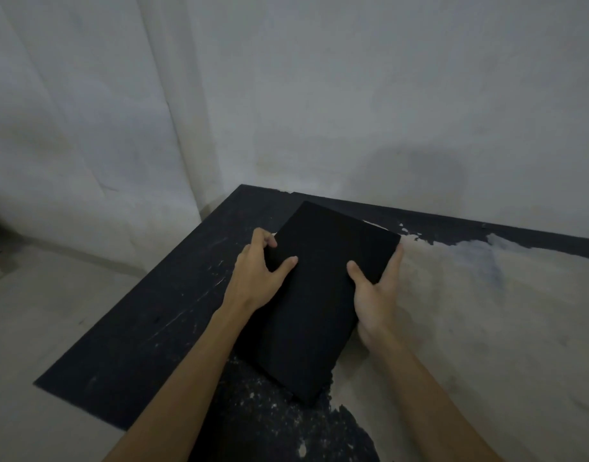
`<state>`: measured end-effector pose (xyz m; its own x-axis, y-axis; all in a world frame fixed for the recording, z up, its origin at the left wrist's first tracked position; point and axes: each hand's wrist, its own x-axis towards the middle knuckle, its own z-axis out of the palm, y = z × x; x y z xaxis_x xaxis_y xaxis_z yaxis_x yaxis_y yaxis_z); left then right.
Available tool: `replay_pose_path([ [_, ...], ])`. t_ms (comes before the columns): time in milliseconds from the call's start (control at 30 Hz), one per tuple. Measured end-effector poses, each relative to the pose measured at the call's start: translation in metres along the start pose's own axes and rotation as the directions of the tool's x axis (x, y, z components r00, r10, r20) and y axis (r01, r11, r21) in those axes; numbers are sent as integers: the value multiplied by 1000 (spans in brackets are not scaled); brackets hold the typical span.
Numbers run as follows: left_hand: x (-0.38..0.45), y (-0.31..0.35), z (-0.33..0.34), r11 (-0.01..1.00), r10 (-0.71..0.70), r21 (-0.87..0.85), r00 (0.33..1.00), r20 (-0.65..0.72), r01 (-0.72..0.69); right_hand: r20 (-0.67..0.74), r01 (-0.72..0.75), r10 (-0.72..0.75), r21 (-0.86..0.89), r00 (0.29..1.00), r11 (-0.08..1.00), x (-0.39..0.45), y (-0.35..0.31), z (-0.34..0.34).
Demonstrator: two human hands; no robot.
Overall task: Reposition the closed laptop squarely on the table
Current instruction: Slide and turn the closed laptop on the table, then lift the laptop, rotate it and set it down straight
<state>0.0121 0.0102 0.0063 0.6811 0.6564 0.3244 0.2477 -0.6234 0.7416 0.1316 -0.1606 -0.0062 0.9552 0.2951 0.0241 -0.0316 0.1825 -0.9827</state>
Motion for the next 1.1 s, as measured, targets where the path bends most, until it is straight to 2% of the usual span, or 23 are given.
replay_pose_path([
  [67, -2, 2, 0, 1000, 7, 9, 1000, -2, -7, -28, 25, -27, -62, 999, 998, -3, -1, 3],
  [233, -4, 8, -2, 1000, -2, -6, 999, -36, 2, -17, 51, -51, 5, 999, 999, -2, -9, 1],
  [367, -2, 12, -8, 999, 33, -17, 999, -27, -34, 53, 47, -53, 106, 997, 993, 7, -21, -8],
  [467, 5, 23, -10, 989, 129, 68, 991, 23, -131, 106, 45, -59, 126, 993, 991, 12, -34, -15],
  [633, 23, 55, -6, 963, 209, 156, 975, 69, -217, 243, -22, -28, 201, 970, 979, 14, -58, -30],
  [867, 49, 96, -16, 874, 329, 345, 939, 94, -341, 424, 73, -104, 89, 900, 993, 25, -94, -54],
  [1100, 70, 136, -21, 852, 343, 365, 927, 154, -376, 536, 118, -98, -3, 838, 993, 32, -132, -62],
])
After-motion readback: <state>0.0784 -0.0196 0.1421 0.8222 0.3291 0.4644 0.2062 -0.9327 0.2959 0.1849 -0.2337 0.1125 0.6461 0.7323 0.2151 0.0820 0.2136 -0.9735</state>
